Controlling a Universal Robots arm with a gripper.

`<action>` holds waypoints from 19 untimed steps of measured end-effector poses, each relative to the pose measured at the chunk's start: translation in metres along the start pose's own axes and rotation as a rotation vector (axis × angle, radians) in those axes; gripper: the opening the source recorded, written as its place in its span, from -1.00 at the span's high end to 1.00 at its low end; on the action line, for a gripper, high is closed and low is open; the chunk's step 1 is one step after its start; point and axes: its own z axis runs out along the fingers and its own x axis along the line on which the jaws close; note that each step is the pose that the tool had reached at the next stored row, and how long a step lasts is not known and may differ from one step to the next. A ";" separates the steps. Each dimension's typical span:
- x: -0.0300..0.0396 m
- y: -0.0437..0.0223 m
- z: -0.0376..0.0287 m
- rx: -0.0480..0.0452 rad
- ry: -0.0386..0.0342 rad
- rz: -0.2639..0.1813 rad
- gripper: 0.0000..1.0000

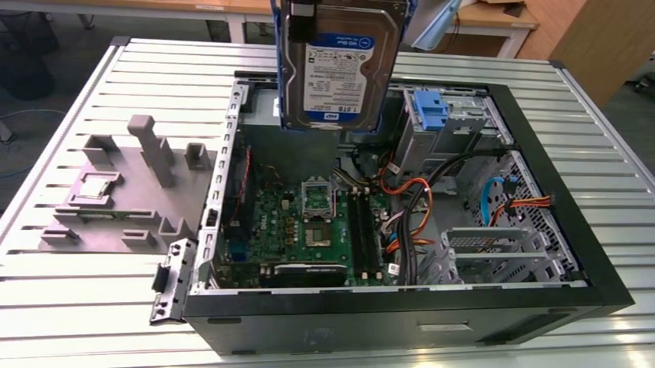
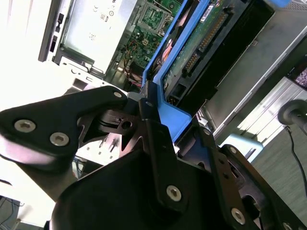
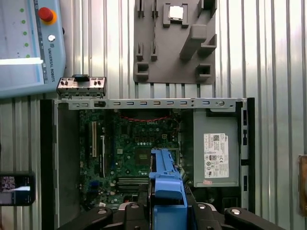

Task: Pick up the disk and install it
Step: 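Insert the disk into the insertion slot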

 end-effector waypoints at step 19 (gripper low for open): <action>0.0038 -0.0053 0.0000 0.0001 0.0040 0.000 0.27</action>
